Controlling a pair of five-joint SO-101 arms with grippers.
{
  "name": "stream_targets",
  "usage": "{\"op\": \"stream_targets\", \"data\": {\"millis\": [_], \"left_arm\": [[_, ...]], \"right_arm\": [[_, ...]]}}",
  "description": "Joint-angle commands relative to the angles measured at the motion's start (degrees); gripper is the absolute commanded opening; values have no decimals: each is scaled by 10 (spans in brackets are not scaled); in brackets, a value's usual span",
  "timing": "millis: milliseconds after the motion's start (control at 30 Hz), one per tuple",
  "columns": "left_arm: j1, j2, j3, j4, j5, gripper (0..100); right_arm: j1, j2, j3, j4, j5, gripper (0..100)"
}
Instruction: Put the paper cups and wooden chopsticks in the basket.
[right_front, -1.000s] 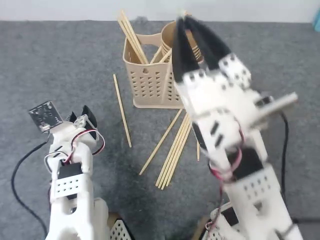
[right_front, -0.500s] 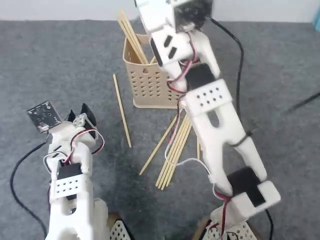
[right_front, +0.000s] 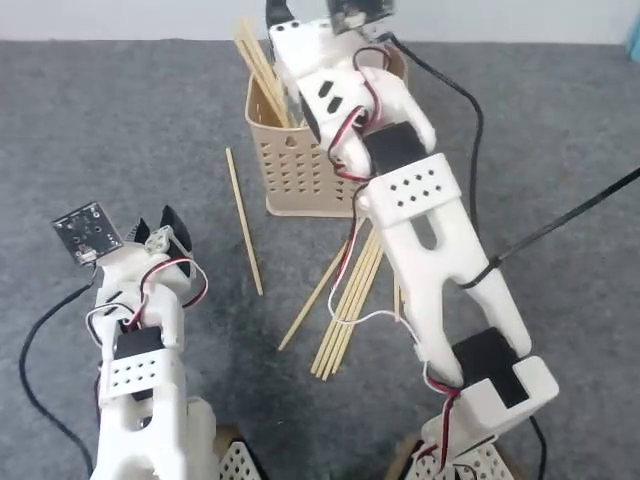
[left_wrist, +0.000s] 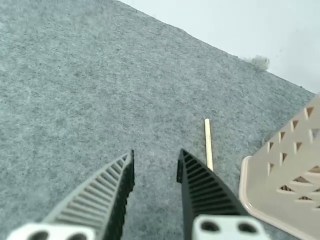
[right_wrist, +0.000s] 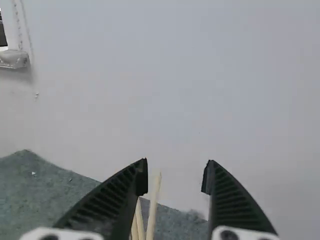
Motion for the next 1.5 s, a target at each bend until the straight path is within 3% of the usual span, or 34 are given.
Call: {"op": "stream_targets", "data": {"millis": [0, 133, 433, 667, 900, 1067, 1467], "left_arm": [[6, -12, -2, -16, -6, 134], [6, -12, -2, -14, -6, 134], [5, -11, -2, -13, -6, 134], [6, -11, -10, 15, -6, 134], [6, -11, -10, 17, -25, 134], [7, -11, -14, 37, -25, 134], [15, -11, -17, 40, -25, 135]], "right_arm": [[24, -75, -40, 12, -34, 175], [29, -142, -41, 102, -67, 128], [29, -303, -39, 515, -95, 62], [29, -321, -37, 807, -92, 62], [122, -364, 141, 799, -91, 61], [144, -411, 275, 786, -91, 61], [172, -528, 643, 524, -91, 61]]}}
